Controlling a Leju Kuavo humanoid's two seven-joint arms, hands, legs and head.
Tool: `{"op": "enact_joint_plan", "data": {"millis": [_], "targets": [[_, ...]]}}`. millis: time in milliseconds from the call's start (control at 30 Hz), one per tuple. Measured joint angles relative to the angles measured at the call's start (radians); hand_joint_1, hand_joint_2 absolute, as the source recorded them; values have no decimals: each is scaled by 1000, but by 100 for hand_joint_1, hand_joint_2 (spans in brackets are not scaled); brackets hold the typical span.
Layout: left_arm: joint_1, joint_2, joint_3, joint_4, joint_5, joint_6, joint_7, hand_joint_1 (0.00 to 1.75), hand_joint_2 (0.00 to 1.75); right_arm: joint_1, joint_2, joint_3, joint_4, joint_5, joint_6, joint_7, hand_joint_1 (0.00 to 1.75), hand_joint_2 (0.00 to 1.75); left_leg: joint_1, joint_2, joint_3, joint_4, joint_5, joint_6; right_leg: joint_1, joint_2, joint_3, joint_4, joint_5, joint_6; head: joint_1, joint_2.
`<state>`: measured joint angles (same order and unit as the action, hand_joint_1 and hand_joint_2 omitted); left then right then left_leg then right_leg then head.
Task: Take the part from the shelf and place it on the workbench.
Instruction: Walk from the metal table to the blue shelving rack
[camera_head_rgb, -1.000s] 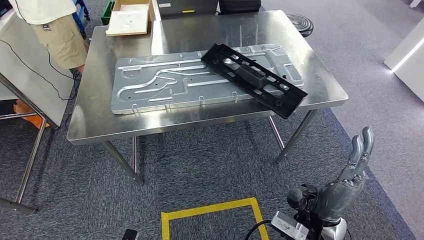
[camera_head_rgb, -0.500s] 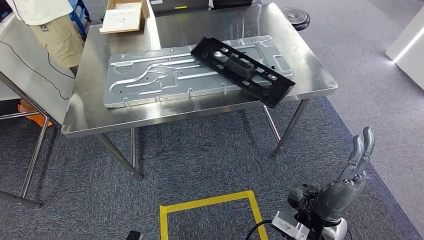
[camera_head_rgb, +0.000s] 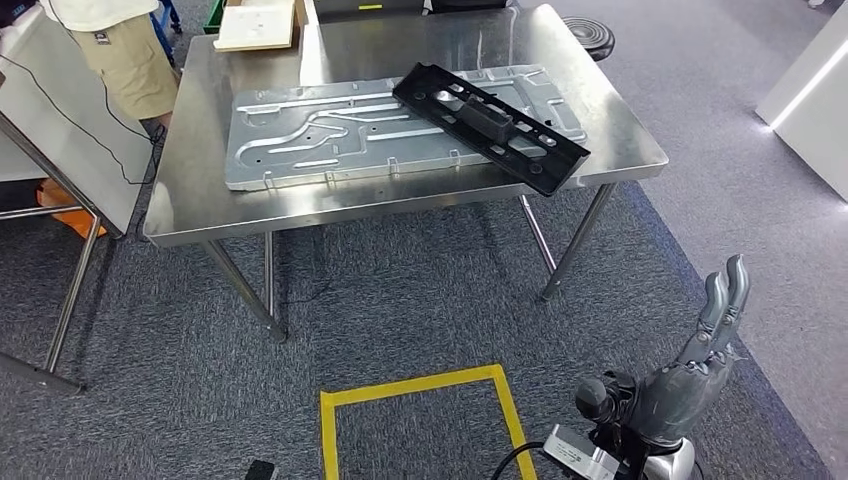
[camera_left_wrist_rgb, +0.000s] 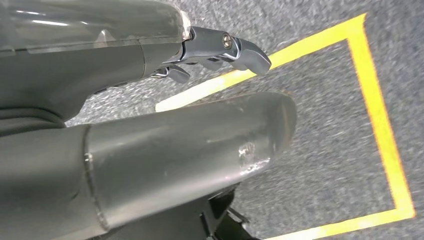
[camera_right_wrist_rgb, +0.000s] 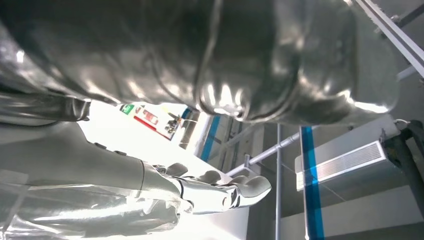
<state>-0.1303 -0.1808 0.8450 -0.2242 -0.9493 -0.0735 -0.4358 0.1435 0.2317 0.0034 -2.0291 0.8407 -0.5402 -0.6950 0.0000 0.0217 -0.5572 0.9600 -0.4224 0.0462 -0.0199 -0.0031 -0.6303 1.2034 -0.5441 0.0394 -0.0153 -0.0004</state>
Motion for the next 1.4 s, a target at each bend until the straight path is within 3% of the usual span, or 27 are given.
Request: {"op": "enact_joint_plan", "data": {"millis": [67, 133, 233, 300, 367, 400, 433, 500, 533, 567, 633, 700, 767, 833, 900, 933, 967, 1000, 1067, 1133, 1233, 1300, 1400], "targets": [[0, -1, 0, 0, 0, 0, -1, 0, 0, 0, 0, 0, 0, -1, 0, 0, 0, 0, 1, -1, -23, 20, 5, -8, -1, 1, 96, -136, 24, -2, 0, 0], [-1, -2, 0, 0, 0, 0, -2, 0, 0, 1, 0, 0, -1, -2, 0, 0, 0, 0, 0, -2, -34, 32, 13, -20, 4, 4, 135, -202, 25, -14, -1, 0], [0, -2, 0, 0, 0, 1, -3, 0, 0, 3, 0, 0, -3, -4, 0, 0, 0, 0, 1, -5, -49, 41, 16, -40, 5, 4, 116, -205, 42, -38, -1, 0], [1, -2, 0, 1, -1, 1, -3, 0, 0, 4, 0, 0, -4, -7, 0, 0, 0, 0, 4, -10, -76, 93, -48, -51, 2, 2, 93, -208, 63, -55, -1, 0], [2, -2, 0, 1, -2, 2, -3, 0, 0, 4, 0, 0, -4, -8, 0, 0, 0, 0, 6, -12, -111, 214, -147, -58, 5, 2, 67, -208, 81, -63, -1, 0], [2, -2, 0, 1, -2, 2, -5, 0, 0, 5, 0, 0, -4, -9, 0, 0, 0, 0, 7, -12, -123, 275, -173, -60, 7, 2, 53, -207, 90, -64, -1, 0], [1, -2, 0, 1, -2, 2, -8, 0, 0, 6, 0, 0, -4, -9, 0, 0, 0, 0, 7, -12, -125, 318, -174, -61, 9, 2, 40, -207, 99, -64, -1, 0], [1, -2, 0, 1, -2, 4, -15, 0, 0, 9, 0, -1, -6, -11, 0, 0, 0, 0, 7, -13, -84, 308, -116, -55, 12, 2, 16, -205, 117, -61, -1, 0], [0, -2, 0, 1, -2, 5, -18, 0, 0, 10, 0, -1, -7, -11, 0, 0, 0, 0, 6, -13, -38, 254, -88, -48, 13, 3, 7, -204, 126, -60, -1, 0], [-1, -1, 0, 1, -2, 6, -20, 0, 0, 11, 0, -1, -9, -12, 0, 0, 0, 0, 2, -13, 20, 177, -80, -38, 15, 3, 1, -203, 133, -57, -1, 0], [-7, 0, 0, 1, -2, 9, -23, 0, 0, 13, 0, -1, -13, -14, 0, 0, 0, 0, -4, -12, 112, 35, -103, -22, 16, 1, -4, -202, 147, -48, -1, 0], [-11, -1, 0, 1, -3, 11, -25, 0, 0, 13, 0, -1, -16, -14, 0, 0, 0, 0, -7, -11, 135, -18, -117, -15, 14, -4, -5, -206, 161, -35, -1, 0], [-9, -1, 0, 2, -3, 11, -27, 0, 0, 15, 0, -1, -17, -14, 0, 0, 0, 0, -2, -8, 131, -31, -100, -9, 14, -4, -11, -197, 156, -23, 0, 0], [-6, -2, 0, 2, -4, 12, -27, 0, 0, 16, 0, -1, -18, -14, 0, 0, 0, 0, 2, -4, 120, -38, -81, -2, 11, -1, -44, -120, 95, -12, 0, 0], [-6, -3, 0, 2, -4, 12, -27, 0, 0, 18, -1, -2, -18, -15, 0, 0, 0, 0, 1, -1, 101, -31, -73, 3, 7, 0, -93, 13, 16, -3, 0, 0], [-5, -3, 0, 2, -4, 12, -27, 0, 0, 19, -1, -2, -18, -15, 0, 0, 0, 0, 1, 0, 92, -25, -71, 3, 5, -1, -105, 59, -4, 0, 0, 0], [-4, -4, 0, 2, -4, 12, -27, 0, 0, 20, -1, -2, -18, -15, 0, 0, 0, 0, 1, 0, 84, -17, -70, 2, 4, -1, -99, 70, -4, 2, 0, 0], [-3, -4, 0, 2, -4, 12, -27, 0, 0, 20, -1, -2, -18, -15, 0, 0, 0, 0, 2, 0, 78, -9, -70, 0, 2, -1, -73, 40, 12, 3, 0, 0], [-2, -4, -1, 3, -4, 12, -27, 0, 0, 19, -1, -2, -19, -15, 0, 0, 0, 0, 1, 0, 68, 8, -74, -7, -1, -1, 13, -88, 55, 2, 0, 0], [-3, -5, -1, 3, -4, 12, -28, 0, 0, 20, -1, -2, -21, -15, 0, 0, 0, 0, -2, -1, 60, 23, -79, -17, 2, 0, 62, -173, 69, -8, 0, 0], [-4, -4, -1, 3, -3, 16, -31, 0, 0, 21, -2, -3, -23, -16, 0, 0, 0, 0, -3, -1, 55, 27, -81, -33, 4, 1, 62, -186, 70, -26, -1, 0], [-4, -4, -1, 3, -2, 19, -32, 0, 0, 21, -2, -3, -25, -16, 0, 0, 0, 0, 0, -7, 41, 59, -106, -44, 0, 1, 62, -193, 75, -39, -1, 0], [-1, -4, -1, 3, -2, 21, -33, 0, 0, 22, -1, -3, -25, -31, 0, 0, 0, 0, 5, -13, -41, 235, -199, -56, 0, 0, 56, -195, 80, -49, -1, 0]]}}
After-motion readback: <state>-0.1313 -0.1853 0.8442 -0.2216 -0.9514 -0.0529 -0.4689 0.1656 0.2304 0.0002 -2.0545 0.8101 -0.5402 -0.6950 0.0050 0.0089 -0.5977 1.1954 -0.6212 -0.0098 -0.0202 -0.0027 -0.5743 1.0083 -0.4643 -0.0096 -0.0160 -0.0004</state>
